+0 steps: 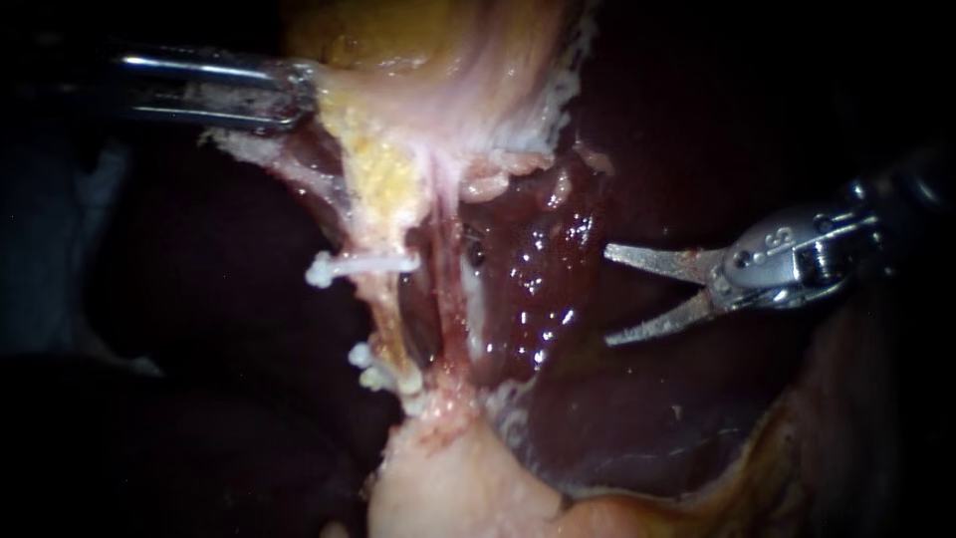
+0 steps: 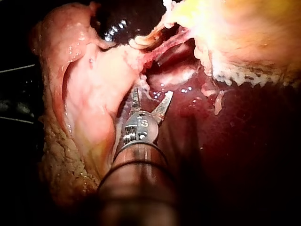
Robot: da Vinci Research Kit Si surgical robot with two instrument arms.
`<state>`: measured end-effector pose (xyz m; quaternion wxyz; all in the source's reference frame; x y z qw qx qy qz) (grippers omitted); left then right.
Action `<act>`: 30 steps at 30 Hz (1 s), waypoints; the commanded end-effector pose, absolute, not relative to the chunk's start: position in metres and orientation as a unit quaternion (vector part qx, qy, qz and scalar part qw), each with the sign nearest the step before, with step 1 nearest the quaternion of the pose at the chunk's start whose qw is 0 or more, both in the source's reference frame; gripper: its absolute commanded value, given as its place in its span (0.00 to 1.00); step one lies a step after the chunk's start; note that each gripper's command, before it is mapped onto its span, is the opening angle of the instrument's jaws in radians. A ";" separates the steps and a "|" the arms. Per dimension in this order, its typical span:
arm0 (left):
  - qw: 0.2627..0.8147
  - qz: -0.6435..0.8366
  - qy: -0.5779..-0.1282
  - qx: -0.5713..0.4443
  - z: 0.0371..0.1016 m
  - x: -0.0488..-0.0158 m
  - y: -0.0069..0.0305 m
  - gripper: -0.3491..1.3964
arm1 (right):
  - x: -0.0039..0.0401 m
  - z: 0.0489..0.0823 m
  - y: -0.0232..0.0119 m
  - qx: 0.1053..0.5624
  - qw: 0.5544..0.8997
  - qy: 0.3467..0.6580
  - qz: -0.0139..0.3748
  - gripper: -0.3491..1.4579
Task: Go to the cutting position left tube
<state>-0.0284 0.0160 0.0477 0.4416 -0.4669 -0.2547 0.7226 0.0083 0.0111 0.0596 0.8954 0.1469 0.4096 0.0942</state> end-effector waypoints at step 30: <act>0.446 0.721 -0.251 -0.466 0.0481 -0.0294 0.0154 0.00 | 0.0218 0.0654 0.0070 0.228 0.849 0.466 0.099 0.99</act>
